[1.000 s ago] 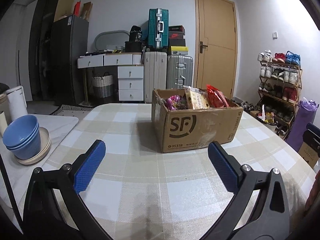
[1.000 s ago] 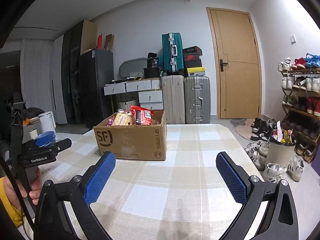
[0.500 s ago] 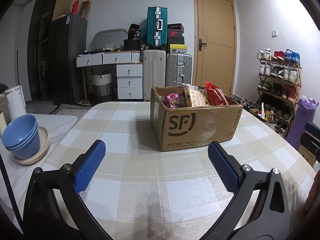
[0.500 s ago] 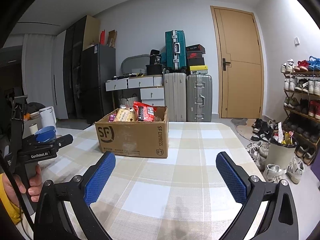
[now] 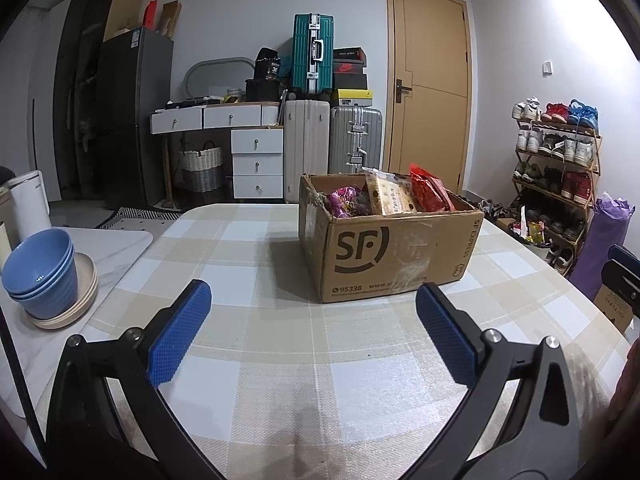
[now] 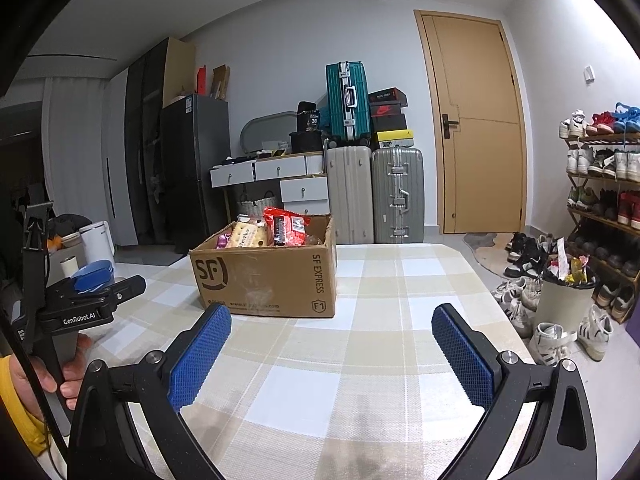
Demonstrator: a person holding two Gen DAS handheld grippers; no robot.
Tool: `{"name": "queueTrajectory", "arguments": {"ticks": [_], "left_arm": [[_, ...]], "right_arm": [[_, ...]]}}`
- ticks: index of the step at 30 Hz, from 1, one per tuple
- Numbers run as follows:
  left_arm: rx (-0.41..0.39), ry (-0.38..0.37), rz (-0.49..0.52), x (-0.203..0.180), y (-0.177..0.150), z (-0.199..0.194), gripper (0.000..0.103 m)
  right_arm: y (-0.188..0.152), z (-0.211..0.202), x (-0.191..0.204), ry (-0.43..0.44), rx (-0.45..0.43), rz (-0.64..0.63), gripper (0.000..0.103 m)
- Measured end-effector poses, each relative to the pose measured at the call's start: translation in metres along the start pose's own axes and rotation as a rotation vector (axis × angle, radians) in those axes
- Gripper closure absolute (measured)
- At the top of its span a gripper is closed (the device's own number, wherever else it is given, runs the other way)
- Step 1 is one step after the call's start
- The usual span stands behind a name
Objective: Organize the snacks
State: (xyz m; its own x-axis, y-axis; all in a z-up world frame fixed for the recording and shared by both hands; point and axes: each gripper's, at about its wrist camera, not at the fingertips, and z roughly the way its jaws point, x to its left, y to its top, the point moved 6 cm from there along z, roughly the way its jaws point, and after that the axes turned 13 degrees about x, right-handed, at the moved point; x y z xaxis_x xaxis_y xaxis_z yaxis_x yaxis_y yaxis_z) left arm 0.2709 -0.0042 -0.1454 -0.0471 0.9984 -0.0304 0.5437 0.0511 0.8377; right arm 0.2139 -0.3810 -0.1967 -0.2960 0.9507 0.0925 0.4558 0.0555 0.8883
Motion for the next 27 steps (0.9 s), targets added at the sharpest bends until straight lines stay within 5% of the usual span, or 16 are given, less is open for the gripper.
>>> {"name": "queueTrajectory", "arguments": {"ticks": [27], "left_arm": [[-0.024, 0.034, -0.06, 0.006, -0.006, -0.011, 0.001]], "right_arm": [[-0.002, 0.004, 0.001, -0.006, 0.01, -0.014, 0.001]]}}
